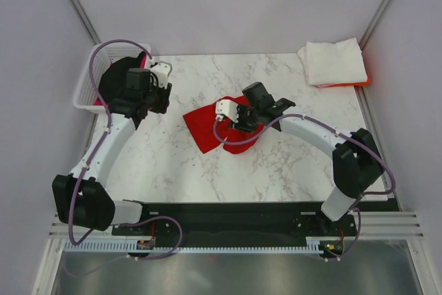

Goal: Fold and stack the t-shirts
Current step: Flatten the tshirt out

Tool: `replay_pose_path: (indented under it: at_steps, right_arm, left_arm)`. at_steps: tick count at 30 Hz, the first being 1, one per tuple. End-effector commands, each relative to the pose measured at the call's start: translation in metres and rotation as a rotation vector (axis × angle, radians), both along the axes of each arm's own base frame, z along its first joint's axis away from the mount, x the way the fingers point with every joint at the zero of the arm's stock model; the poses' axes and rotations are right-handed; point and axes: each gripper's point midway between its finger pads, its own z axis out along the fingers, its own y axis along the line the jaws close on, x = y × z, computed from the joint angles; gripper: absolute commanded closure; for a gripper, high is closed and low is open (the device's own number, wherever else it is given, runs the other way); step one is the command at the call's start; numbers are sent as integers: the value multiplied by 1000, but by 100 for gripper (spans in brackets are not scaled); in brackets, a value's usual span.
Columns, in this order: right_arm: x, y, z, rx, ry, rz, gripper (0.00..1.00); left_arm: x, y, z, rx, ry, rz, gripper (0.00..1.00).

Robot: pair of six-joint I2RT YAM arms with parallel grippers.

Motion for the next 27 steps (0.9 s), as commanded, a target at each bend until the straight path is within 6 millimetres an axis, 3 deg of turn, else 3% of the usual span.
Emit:
replay_pose_path:
  at_steps: [1, 5, 10, 14, 16, 17, 21, 24, 27]
  right_arm:
    - [14, 8, -13, -7, -16, 31, 54]
    - [23, 13, -35, -47, 10, 44, 56]
    - [33, -2, -49, -124, 3, 17, 58]
    - [34, -32, -38, -150, -29, -29, 59]
    - [31, -58, -44, -192, -16, -64, 59]
    - [31, -67, -34, -188, -36, -81, 59]
    - [23, -105, -29, -208, -13, -155, 58]
    - [16, -109, -23, -194, -12, -175, 58]
    - [19, -90, -6, -120, -25, -158, 56]
  left_arm:
    - [-3, 3, 10, -46, -17, 5, 55]
    - [-5, 18, 5, -63, -2, 48, 55]
    - [-4, 29, 10, -58, -16, 72, 55]
    - [-2, 30, 14, -60, -26, 72, 55]
    - [-1, 29, 15, -65, -29, 68, 55]
    - [-1, 29, 16, -67, -34, 67, 55]
    - [-1, 25, 15, -76, -31, 55, 55]
    - [0, 24, 15, -83, -34, 49, 55]
    - [1, 23, 15, -89, -36, 46, 55]
